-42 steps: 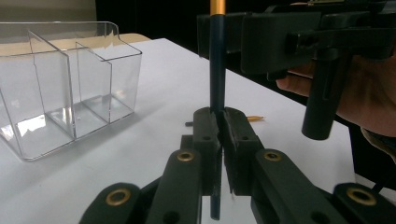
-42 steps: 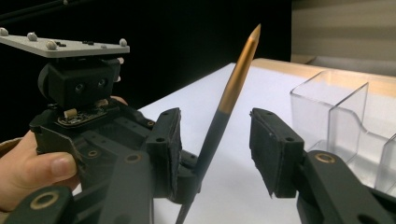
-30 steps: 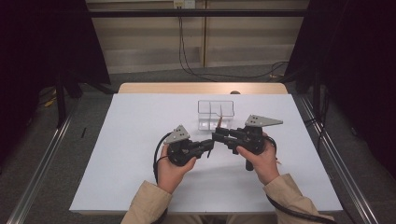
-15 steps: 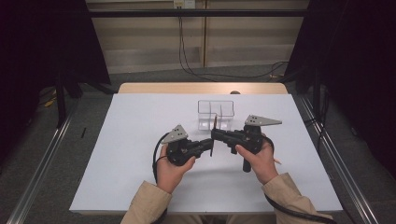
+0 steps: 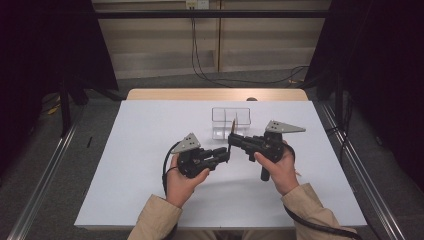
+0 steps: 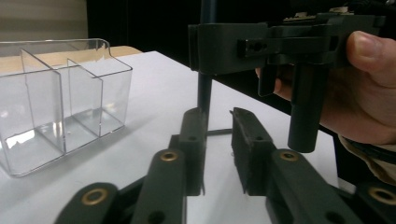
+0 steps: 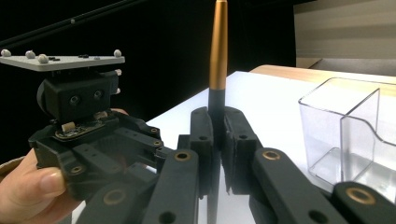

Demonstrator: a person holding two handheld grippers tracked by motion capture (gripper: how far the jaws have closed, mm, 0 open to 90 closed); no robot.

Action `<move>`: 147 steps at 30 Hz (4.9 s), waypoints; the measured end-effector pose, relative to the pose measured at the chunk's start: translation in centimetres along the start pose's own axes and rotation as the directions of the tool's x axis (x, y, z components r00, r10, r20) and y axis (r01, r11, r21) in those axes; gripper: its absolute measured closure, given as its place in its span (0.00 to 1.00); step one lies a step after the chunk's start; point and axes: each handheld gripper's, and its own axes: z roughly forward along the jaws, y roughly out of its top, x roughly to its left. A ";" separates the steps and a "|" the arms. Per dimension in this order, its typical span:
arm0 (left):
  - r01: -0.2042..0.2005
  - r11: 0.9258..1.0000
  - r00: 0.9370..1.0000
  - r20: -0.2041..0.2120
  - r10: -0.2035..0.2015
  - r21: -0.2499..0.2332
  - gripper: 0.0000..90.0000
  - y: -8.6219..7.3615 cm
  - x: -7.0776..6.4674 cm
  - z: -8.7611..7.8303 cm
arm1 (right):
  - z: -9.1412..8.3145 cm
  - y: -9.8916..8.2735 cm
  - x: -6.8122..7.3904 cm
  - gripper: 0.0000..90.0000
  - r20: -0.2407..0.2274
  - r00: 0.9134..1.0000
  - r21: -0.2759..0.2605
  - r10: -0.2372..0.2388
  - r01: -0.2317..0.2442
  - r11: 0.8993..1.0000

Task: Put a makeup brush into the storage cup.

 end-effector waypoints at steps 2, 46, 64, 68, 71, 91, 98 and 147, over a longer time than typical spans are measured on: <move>0.011 1.000 1.000 0.003 -0.011 -0.002 0.74 0.0 0.0 0.0 | 0.0 0.1 0.0 0.93 0.001 1.000 -0.003 -0.004 0.004 1.000; -0.150 0.988 0.989 -0.021 0.150 -0.020 0.00 -0.3 1.8 -5.6 | -1.0 0.6 -0.2 0.93 0.014 0.999 0.001 -0.033 0.033 0.999; -0.166 0.986 0.980 -0.117 0.163 -0.014 0.00 -1.0 3.1 -10.1 | -1.4 0.6 -0.4 0.93 0.024 0.999 -0.001 -0.043 0.043 0.999; -0.166 0.986 0.977 -0.136 0.162 -0.018 0.00 -1.1 3.3 -11.0 | -1.4 0.7 -0.4 0.93 0.026 0.999 -0.002 -0.046 0.046 0.999; -0.165 0.986 0.976 -0.149 0.161 -0.020 0.00 -1.2 3.4 -11.6 | -1.5 0.7 -0.5 0.93 0.028 0.999 -0.003 -0.045 0.045 0.999; -0.169 0.985 0.965 -0.211 0.156 -0.045 0.00 -1.5 3.9 -14.6 | -1.6 0.6 -0.7 0.93 0.029 0.999 -0.012 -0.044 0.044 0.999; -0.173 0.984 0.960 -0.229 0.161 -0.034 0.00 -1.9 4.0 -15.5 | -1.7 0.6 -0.7 0.93 0.031 0.998 -0.016 -0.046 0.047 0.999; -0.162 0.986 0.957 -0.250 0.146 -0.046 0.00 -2.9 4.3 -17.3 | -0.9 2.6 -3.6 0.93 0.113 0.988 0.019 -0.107 0.105 0.994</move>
